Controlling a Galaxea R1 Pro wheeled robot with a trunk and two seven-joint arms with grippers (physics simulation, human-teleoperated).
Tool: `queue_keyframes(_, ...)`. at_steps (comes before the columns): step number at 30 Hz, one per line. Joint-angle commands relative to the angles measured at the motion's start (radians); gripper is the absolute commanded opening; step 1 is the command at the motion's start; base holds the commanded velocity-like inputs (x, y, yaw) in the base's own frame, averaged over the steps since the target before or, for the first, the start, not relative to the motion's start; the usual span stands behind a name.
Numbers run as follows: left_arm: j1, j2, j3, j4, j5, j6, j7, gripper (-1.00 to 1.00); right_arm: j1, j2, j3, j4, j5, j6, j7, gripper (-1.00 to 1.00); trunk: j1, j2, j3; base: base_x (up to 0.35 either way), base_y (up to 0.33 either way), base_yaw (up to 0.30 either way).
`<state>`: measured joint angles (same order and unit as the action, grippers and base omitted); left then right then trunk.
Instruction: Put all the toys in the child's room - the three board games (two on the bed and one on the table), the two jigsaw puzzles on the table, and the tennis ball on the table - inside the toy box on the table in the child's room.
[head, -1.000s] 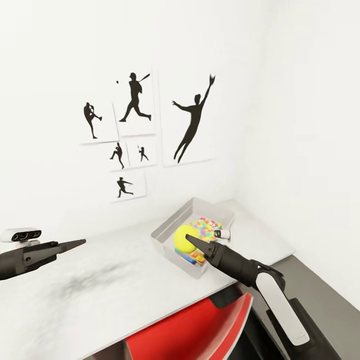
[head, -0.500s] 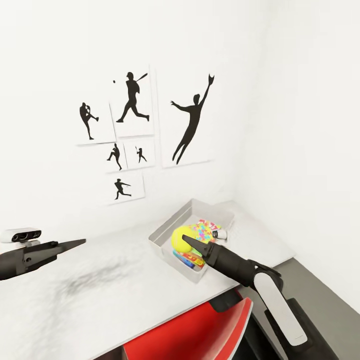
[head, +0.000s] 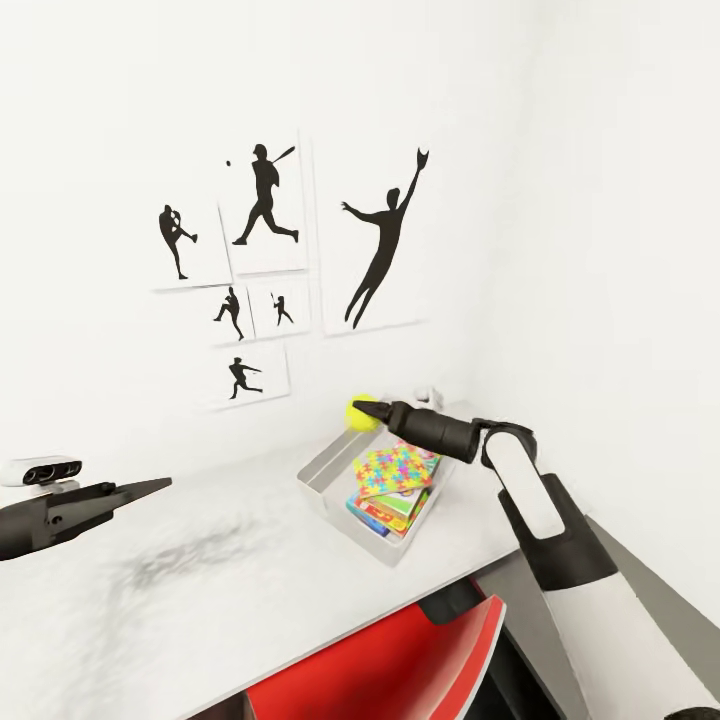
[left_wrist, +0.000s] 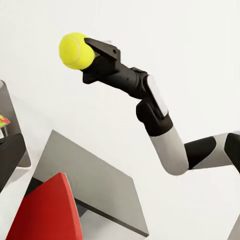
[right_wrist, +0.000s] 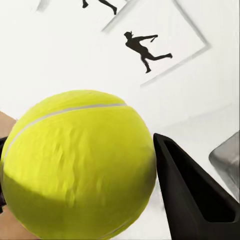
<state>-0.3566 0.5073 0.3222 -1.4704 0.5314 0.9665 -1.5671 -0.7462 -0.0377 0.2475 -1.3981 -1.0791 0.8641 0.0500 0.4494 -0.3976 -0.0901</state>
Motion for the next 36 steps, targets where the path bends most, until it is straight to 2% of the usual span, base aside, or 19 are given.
queue_keyframes(1,-0.001,0.0,0.0,0.0,-0.001,0.011,-0.004,1.0,-0.023,0.001,0.0,0.043,0.002,0.005,-0.017,-1.0,0.001,-0.002,-0.002,0.0,0.0,0.0)
queue_keyframes(4,-0.001,0.0,0.0,0.001,-0.001,0.011,-0.004,1.0,-0.079,0.007,0.0,0.182,0.004,0.002,-0.081,-1.0,0.001,-0.002,-0.002,0.0,0.0,0.0)
queue_keyframes(6,-0.001,0.0,0.0,0.001,-0.001,0.011,-0.004,1.0,-0.111,0.033,-0.001,0.281,0.01,0.0,-0.146,-1.0,0.001,-0.002,-0.002,0.0,0.0,0.0)
queue_keyframes(7,-0.001,0.0,0.0,0.001,-0.001,0.011,-0.004,1.0,-0.131,0.052,0.0,0.321,0.011,0.001,-0.204,-1.0,0.001,-0.002,-0.002,0.0,0.0,0.0)
queue_keyframes(11,-0.001,0.0,0.001,0.001,-0.001,0.011,-0.004,1.0,-0.175,0.092,0.001,0.372,0.012,0.009,-0.368,-1.0,0.001,-0.002,-0.002,0.0,0.0,0.0)
queue_keyframes(14,-0.001,0.0,0.001,0.001,-0.001,0.011,-0.004,1.0,-0.185,0.102,0.001,0.378,0.012,0.012,-0.427,-1.0,0.001,-0.002,-0.002,0.0,0.0,0.0)
queue_keyframes(22,-0.001,0.002,0.001,0.002,-0.001,0.011,-0.004,1.0,-0.194,0.117,0.012,0.381,0.013,0.019,-0.473,-1.0,0.001,-0.002,-0.002,0.0,0.0,0.0)
queue_keyframes(26,-0.001,0.002,0.001,0.002,-0.001,0.011,-0.004,1.0,-0.194,0.124,0.041,0.382,0.014,0.035,-0.485,-1.0,0.001,-0.002,-0.002,0.0,0.0,0.0)
queue_keyframes(30,-0.001,0.002,0.001,0.002,-0.001,0.011,-0.004,1.0,-0.195,0.157,0.079,0.381,0.014,0.049,-0.533,-1.0,0.001,-0.002,-0.002,0.0,0.0,0.0)
queue_keyframes(34,-0.001,0.001,0.001,0.002,-0.001,0.011,-0.004,1.0,-0.208,0.194,0.102,0.386,0.014,0.094,-0.593,-1.0,0.001,-0.002,-0.002,0.0,0.0,0.0)
queue_keyframes(36,-0.001,0.001,0.001,0.002,-0.001,0.011,-0.004,1.0,-0.212,0.203,0.112,0.387,0.015,0.104,-0.621,-1.0,0.001,-0.002,-0.002,0.0,0.0,0.0)
